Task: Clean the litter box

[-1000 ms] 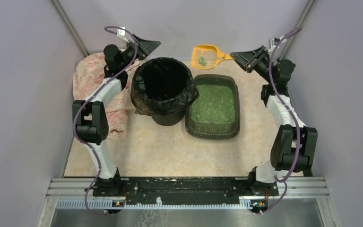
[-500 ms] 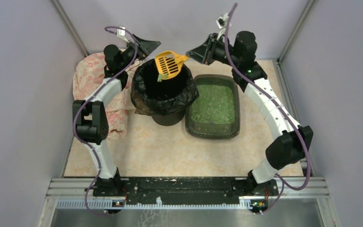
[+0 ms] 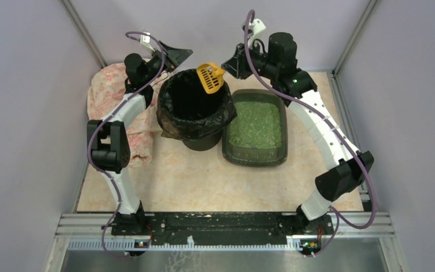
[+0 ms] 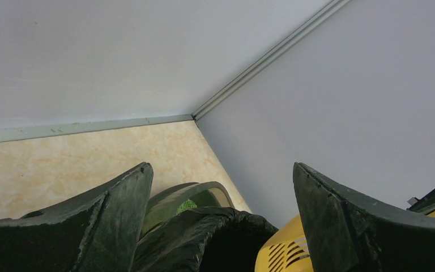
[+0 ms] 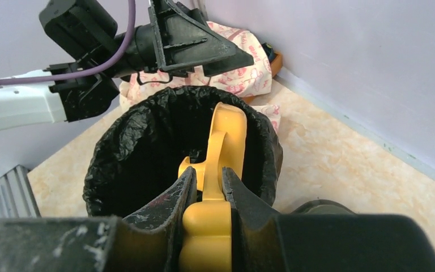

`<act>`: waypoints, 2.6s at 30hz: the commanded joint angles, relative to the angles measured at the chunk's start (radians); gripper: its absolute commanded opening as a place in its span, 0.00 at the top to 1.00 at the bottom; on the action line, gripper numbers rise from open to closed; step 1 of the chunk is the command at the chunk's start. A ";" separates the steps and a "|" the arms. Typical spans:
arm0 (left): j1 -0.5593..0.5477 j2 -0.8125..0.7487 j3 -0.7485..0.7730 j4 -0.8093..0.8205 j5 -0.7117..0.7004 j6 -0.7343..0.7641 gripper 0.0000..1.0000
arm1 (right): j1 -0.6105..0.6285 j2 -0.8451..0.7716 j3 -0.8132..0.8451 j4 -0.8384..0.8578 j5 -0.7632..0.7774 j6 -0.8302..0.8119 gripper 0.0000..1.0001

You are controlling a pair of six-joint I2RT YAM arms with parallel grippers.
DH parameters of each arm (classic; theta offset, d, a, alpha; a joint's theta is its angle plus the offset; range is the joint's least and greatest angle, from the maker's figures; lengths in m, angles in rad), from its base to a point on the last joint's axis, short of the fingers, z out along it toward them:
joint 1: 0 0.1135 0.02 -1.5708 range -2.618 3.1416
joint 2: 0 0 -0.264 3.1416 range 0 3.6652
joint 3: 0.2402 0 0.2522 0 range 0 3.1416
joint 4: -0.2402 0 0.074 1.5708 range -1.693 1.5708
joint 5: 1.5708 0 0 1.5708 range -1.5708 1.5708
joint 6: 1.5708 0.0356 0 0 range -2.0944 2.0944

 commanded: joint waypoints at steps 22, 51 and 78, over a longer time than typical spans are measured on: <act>0.003 0.025 0.021 0.071 0.014 -0.027 0.01 | -0.570 -0.402 -0.829 0.306 -0.122 0.377 1.00; 0.001 0.013 -0.008 0.073 0.017 -0.038 0.01 | -0.350 -0.128 -1.009 0.440 -0.127 0.300 1.00; 0.004 0.015 -0.014 0.073 0.016 -0.032 0.01 | -0.569 -0.103 -1.016 0.718 -0.363 0.583 1.00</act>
